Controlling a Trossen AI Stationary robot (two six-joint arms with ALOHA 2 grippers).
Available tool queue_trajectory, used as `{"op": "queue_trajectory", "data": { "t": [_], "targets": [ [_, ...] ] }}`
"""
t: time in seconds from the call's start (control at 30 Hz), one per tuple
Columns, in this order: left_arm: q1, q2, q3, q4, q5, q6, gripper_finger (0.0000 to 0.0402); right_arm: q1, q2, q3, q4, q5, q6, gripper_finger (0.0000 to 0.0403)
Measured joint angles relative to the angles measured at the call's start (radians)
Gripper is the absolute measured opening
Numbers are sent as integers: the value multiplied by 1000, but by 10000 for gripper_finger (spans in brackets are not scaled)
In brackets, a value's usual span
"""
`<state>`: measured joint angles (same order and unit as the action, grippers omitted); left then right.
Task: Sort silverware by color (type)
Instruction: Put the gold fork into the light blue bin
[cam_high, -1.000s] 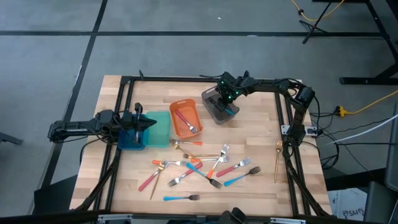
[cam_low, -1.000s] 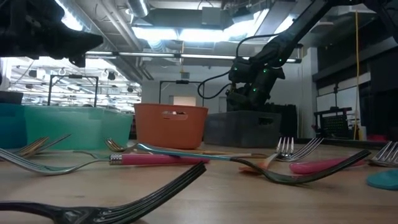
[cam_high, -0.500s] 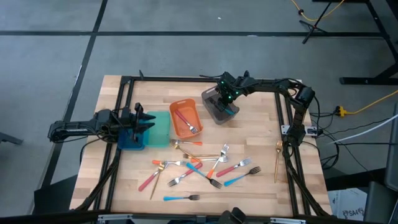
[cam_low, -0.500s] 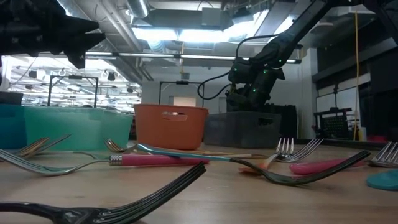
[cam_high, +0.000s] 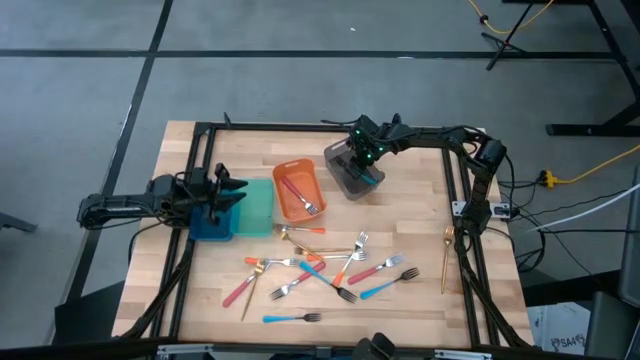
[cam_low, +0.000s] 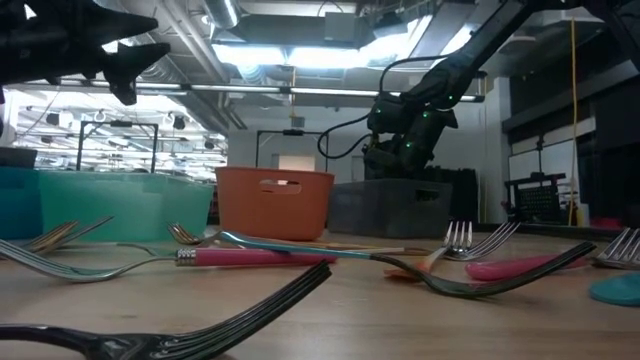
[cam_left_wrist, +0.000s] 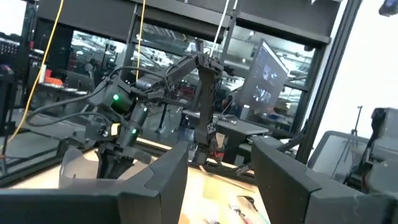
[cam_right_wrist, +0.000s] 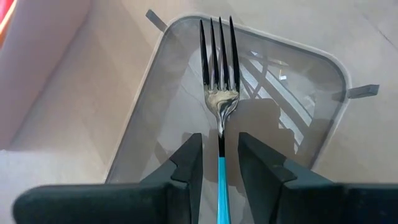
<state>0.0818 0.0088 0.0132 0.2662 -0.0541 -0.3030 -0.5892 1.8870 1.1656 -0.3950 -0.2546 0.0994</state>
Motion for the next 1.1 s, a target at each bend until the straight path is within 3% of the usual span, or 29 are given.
{"op": "queue_trajectory", "data": {
  "t": [0.27,0.6,0.87,1.1],
  "targets": [
    [-10,105,50,15,-10,-133,164,-2,-66,0,-40,1,-4,95],
    [-131,479,304,-53,-67,-178,159,0,-285,0,-188,1,-28,95],
    [-286,863,673,-485,-114,-489,159,38,-444,0,-315,42,-60,95],
    [-424,1181,970,-824,-10,-858,159,176,-508,0,-340,112,-85,95]
  ]
}}
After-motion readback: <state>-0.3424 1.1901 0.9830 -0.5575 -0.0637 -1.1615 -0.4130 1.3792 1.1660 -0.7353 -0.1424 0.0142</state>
